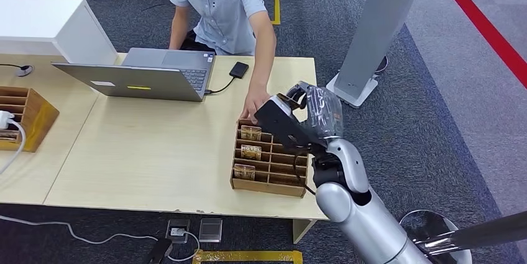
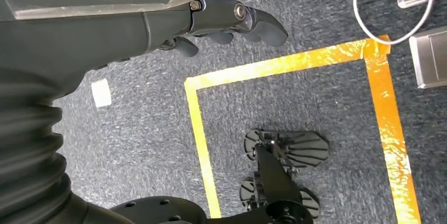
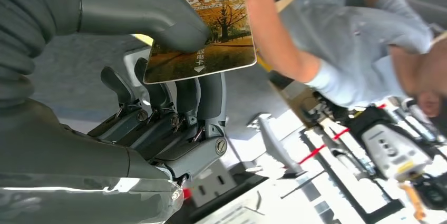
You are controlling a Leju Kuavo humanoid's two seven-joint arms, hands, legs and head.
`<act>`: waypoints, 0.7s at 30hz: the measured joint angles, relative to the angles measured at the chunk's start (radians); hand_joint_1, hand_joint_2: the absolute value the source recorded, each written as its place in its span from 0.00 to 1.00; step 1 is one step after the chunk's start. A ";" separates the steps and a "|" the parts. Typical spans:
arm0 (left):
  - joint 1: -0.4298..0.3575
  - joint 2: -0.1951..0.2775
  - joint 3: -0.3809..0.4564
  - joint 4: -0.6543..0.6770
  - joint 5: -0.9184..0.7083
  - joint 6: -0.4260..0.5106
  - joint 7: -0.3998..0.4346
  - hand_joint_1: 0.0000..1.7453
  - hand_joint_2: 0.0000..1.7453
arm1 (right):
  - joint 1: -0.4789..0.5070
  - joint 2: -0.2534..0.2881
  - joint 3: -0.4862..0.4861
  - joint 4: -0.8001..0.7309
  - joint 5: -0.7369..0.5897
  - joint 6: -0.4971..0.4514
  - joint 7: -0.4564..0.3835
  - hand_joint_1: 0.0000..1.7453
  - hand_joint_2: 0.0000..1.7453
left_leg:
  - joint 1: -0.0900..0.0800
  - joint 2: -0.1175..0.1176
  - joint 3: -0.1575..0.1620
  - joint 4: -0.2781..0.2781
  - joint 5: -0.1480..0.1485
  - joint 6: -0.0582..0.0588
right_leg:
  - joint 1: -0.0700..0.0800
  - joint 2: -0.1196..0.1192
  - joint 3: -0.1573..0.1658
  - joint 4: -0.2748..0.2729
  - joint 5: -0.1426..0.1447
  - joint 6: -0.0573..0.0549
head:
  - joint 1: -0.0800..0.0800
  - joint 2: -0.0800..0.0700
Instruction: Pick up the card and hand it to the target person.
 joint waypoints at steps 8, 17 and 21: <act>-0.030 0.000 -0.013 0.000 -0.040 -0.019 0.037 0.00 1.00 | -0.214 0.111 0.019 0.356 -0.111 -0.004 -0.146 0.86 1.00 | 0.000 -0.001 -0.002 0.000 0.002 0.000 | 0.000 -0.001 -0.001 0.001 0.001 0.000 | 0.000 0.000; -0.047 -0.001 -0.033 0.000 -0.055 -0.036 0.048 0.00 1.00 | -0.321 0.220 0.062 0.680 -0.104 0.002 -0.155 0.86 1.00 | 0.000 -0.001 -0.003 0.000 0.002 0.000 | 0.000 -0.001 -0.002 0.001 0.001 0.000 | 0.000 0.000; -0.047 -0.002 -0.035 0.000 -0.054 -0.039 0.048 0.00 1.00 | -0.339 0.246 0.070 0.758 -0.104 0.002 -0.171 0.86 1.00 | 0.000 -0.001 -0.003 0.000 0.002 0.000 | 0.000 -0.001 -0.002 0.000 0.001 0.000 | 0.001 0.000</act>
